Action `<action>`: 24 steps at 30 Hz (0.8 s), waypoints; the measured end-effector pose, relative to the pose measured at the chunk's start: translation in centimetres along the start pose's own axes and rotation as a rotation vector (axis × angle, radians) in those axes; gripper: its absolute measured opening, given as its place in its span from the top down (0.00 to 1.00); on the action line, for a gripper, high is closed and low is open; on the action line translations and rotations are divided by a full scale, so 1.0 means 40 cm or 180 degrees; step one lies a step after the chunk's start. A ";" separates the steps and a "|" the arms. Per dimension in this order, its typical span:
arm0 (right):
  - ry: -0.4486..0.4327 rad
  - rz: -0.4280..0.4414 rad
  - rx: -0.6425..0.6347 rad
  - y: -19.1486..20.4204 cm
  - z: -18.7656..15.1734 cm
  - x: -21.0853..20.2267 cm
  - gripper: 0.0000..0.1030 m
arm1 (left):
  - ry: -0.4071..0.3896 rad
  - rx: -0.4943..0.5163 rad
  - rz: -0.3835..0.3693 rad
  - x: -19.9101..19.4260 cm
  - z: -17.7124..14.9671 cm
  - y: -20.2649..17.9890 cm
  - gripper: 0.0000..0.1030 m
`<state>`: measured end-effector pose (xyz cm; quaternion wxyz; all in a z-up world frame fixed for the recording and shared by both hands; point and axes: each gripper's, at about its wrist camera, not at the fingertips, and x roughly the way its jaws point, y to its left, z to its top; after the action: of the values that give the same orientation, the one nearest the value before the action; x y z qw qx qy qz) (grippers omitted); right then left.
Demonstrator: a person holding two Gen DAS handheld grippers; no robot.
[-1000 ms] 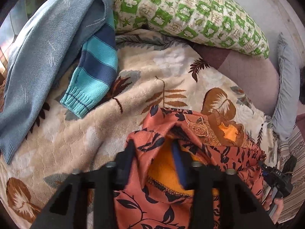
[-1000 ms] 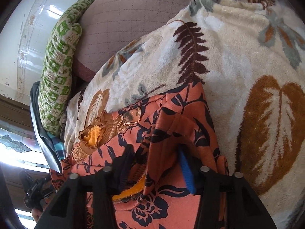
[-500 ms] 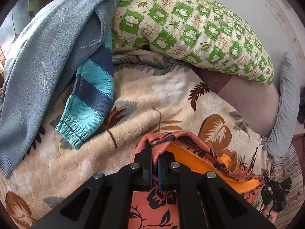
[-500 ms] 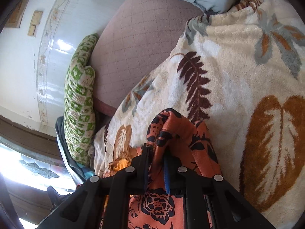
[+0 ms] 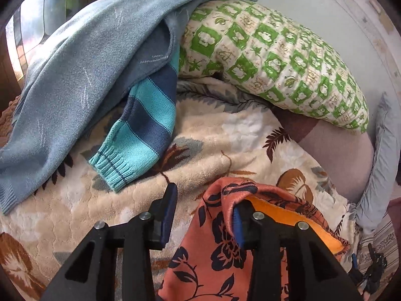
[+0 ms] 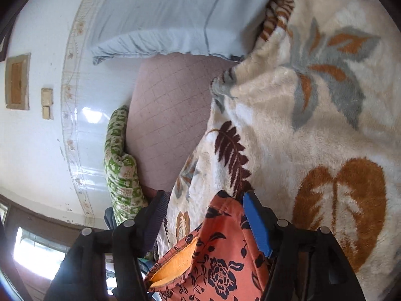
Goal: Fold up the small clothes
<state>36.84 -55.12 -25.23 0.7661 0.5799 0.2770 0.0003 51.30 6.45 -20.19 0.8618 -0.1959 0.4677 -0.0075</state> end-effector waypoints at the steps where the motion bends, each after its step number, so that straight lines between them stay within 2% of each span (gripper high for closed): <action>1: 0.0085 -0.0005 -0.0132 0.015 -0.014 0.002 0.36 | -0.0069 0.0096 -0.0059 -0.021 -0.012 -0.008 0.61; 4: 0.0499 -0.0162 -0.0580 0.078 -0.080 0.060 0.37 | -0.0253 0.0230 -0.0132 -0.065 -0.030 -0.013 0.55; 5: 0.0620 -0.0183 -0.0709 0.091 -0.109 0.078 0.37 | -0.0279 0.0206 -0.0134 -0.069 -0.028 -0.006 0.48; 6: 0.0749 -0.0195 -0.0836 0.107 -0.136 0.101 0.37 | -0.0266 0.0147 -0.0151 -0.066 -0.019 0.004 0.41; 10: 0.1341 -0.0316 -0.1309 0.149 -0.247 0.193 0.38 | -0.0100 -0.0243 -0.0313 -0.038 0.015 0.063 0.33; 12: 0.1600 -0.0404 -0.1577 0.164 -0.284 0.239 0.38 | 0.0027 -0.0361 -0.0327 -0.015 0.022 0.078 0.24; 13: 0.1684 -0.0472 -0.1687 0.167 -0.302 0.258 0.38 | 0.0059 -0.0391 -0.0321 -0.005 0.022 0.079 0.24; 17: 0.1711 -0.0651 -0.1866 0.156 -0.333 0.291 0.38 | 0.0143 -0.0428 -0.0428 0.021 0.053 0.058 0.21; 18: 0.1686 -0.0644 -0.1858 0.153 -0.330 0.292 0.38 | 0.0232 -0.0514 -0.0491 0.036 0.064 0.053 0.16; 21: 0.1494 -0.0649 -0.1744 0.144 -0.300 0.284 0.38 | 0.0558 -0.0876 -0.0525 0.084 0.082 0.054 0.15; 22: 0.1439 -0.0664 -0.1703 0.138 -0.290 0.278 0.38 | 0.0662 -0.0945 -0.0381 0.097 0.080 0.057 0.14; 24: 0.1379 -0.0642 -0.1599 0.126 -0.272 0.271 0.38 | 0.1047 -0.0896 0.0197 0.138 0.060 0.057 0.12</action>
<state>43.00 -40.33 -27.24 0.8045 0.3294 0.4805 0.1159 55.98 8.27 -24.25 0.7378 -0.2960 0.6043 0.0525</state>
